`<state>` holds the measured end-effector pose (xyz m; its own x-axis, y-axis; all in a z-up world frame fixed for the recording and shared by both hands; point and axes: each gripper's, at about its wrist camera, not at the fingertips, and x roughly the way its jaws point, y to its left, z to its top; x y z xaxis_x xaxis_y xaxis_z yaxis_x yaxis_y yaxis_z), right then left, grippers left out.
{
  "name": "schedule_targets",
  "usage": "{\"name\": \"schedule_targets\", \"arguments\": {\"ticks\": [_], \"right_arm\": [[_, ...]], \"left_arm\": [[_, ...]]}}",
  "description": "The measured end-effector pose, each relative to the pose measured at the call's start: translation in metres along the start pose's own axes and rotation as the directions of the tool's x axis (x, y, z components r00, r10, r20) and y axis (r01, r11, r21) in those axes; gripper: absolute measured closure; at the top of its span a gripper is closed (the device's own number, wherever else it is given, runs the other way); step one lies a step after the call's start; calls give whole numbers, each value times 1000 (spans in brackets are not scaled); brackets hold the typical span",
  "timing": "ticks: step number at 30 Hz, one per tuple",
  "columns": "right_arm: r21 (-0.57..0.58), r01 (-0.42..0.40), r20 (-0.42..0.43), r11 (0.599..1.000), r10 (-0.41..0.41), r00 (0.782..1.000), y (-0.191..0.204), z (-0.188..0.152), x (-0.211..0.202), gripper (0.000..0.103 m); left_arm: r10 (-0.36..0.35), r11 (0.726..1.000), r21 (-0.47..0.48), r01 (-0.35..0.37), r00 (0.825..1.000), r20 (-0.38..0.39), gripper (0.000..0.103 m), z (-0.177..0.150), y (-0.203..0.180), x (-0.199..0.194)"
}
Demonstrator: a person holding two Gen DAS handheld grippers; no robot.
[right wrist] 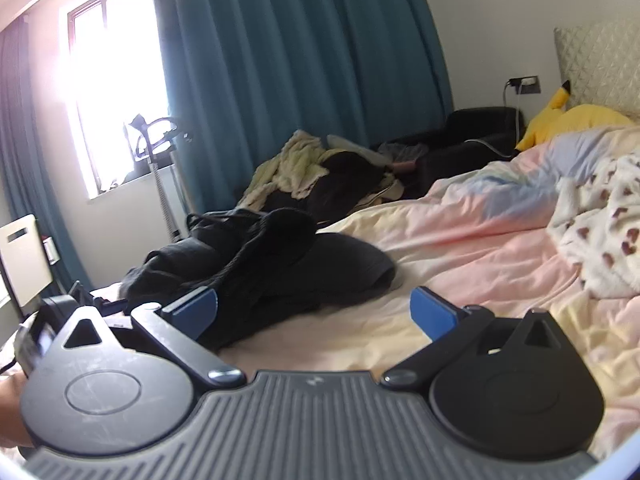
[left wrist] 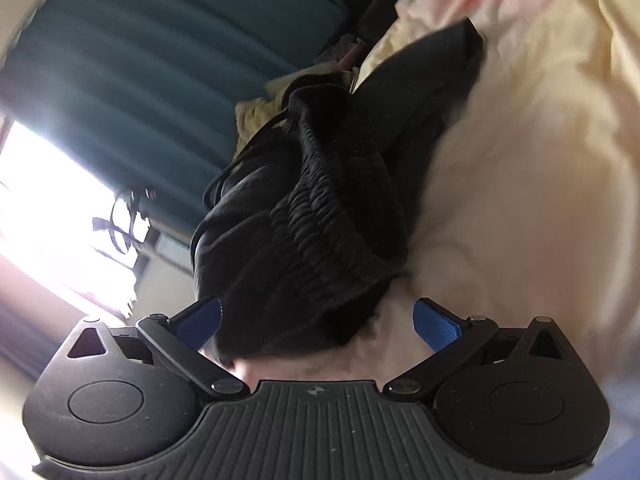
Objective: Fold clothes
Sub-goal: 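Grasp the ribbed waistband of the black sweatpants with the left gripper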
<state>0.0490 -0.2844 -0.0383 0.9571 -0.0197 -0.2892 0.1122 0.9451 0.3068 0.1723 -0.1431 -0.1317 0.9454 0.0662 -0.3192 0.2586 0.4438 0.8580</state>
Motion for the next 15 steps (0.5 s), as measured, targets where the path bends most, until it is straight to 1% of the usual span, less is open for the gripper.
{"name": "schedule_targets", "arguments": {"ticks": [2, 3, 4, 6, 8, 9, 10, 11, 13, 15], "right_arm": [[40, -14, -2, 999, 14, 1000, -7, 0, 6, 0], [60, -21, -2, 998, 21, 1000, -11, 0, 9, 0], [68, -20, 5, 997, 19, 1000, -14, -1, 12, 0], [80, 10, 1, 997, -10, 1000, -21, -2, 18, 0], [114, 5, -6, 993, -4, 1000, -29, -4, 22, 0], [128, 5, -4, 992, -5, 1000, -32, -4, 23, 0], [136, 5, 3, 991, -6, 1000, -34, -5, 23, 0], [137, 5, 13, 991, -7, 1000, -34, -5, 23, 0], [121, 11, 34, 993, -15, 999, -34, -5, 21, 0], [98, 19, 50, 995, -24, 998, -32, -5, 19, 0]], "left_arm": [[41, 998, 53, -42, 999, 19, 6, 3, -7, 12], [50, 996, 70, -52, 999, 20, 8, 6, -10, 18], [51, 996, 73, -53, 999, 17, 11, 9, -11, 23], [46, 997, 64, -47, 999, 10, 20, 13, -12, 27], [33, 998, 60, -33, 999, -3, 42, 15, -13, 30], [22, 998, 63, -21, 1000, -13, 46, 15, -13, 30], [35, 998, 55, -34, 999, -9, 58, 15, -10, 29], [54, 998, 43, -54, 999, -2, 69, 15, -6, 27], [63, 997, -55, -62, 998, 18, 74, 13, 15, 19], [71, 985, -159, -62, 996, 51, 79, 13, 39, 4]]}}
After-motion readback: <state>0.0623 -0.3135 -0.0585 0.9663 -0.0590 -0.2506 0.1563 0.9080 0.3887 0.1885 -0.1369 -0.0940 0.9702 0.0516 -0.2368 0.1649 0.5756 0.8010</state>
